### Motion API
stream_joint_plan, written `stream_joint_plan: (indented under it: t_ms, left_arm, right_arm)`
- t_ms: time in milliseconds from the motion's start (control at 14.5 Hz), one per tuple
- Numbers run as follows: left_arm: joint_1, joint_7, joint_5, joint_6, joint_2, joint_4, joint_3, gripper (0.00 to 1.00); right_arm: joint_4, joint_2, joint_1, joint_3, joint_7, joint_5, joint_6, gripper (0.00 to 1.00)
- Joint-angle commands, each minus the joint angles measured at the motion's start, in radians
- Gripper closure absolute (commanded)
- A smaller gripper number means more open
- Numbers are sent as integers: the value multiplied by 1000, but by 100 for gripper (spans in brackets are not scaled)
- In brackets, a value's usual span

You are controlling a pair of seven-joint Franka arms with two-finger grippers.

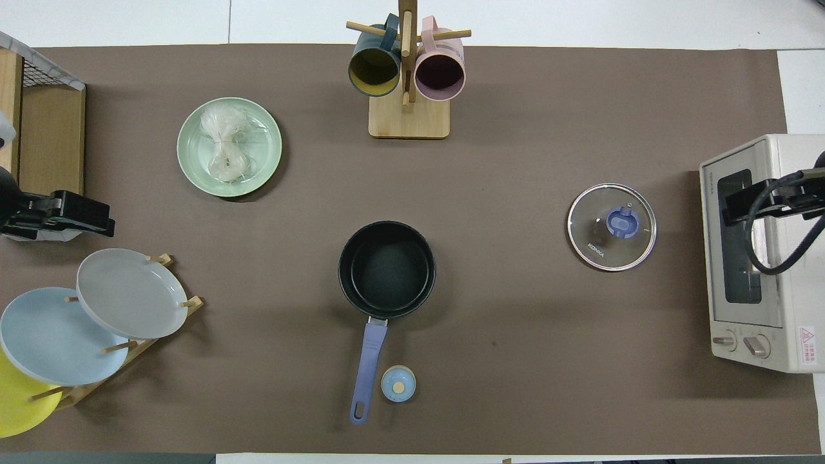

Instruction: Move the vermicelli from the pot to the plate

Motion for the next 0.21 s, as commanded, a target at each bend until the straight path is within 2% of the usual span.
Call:
stream_joint_plan:
  t_ms: [0,138]
  left_arm:
    - [17,12,11,15,-10,-14,-10,0]
    - [29,29,11,12,-16,-16,-10,0]
  right_arm:
    - [5,-5,-12,7,-1,23,-3,0]
    - [5,-5,-10,7,-1,23,-4,0]
